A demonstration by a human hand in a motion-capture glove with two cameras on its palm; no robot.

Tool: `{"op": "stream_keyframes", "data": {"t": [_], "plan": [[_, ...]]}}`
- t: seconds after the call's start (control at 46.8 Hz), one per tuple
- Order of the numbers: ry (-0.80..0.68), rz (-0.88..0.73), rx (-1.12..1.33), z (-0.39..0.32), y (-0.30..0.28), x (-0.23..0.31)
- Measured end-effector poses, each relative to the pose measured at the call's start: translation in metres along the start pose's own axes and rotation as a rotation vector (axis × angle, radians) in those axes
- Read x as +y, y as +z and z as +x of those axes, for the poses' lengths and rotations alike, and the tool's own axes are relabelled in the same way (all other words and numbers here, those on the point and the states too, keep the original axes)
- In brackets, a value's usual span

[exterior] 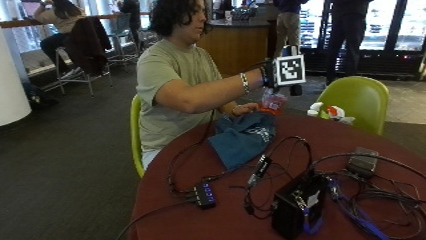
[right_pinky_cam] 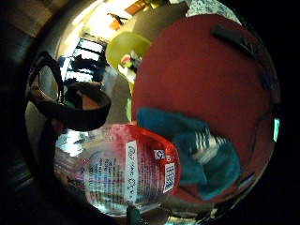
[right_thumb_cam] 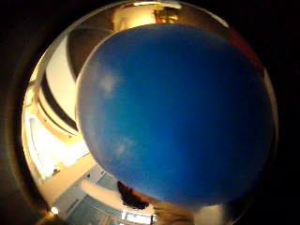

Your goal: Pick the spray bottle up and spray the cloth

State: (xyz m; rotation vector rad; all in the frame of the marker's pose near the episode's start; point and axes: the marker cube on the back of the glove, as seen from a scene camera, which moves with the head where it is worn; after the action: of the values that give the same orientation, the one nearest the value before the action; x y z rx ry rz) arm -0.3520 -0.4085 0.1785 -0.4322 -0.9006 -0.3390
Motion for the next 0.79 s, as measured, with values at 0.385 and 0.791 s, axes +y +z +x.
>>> {"op": "stream_keyframes", "data": {"t": [0.385,0.791], "plan": [[-0.170,0.389,-0.007,0.106,0.028,-0.048],[-0.155,0.365,-0.018,0.109,0.036,-0.032]]}}
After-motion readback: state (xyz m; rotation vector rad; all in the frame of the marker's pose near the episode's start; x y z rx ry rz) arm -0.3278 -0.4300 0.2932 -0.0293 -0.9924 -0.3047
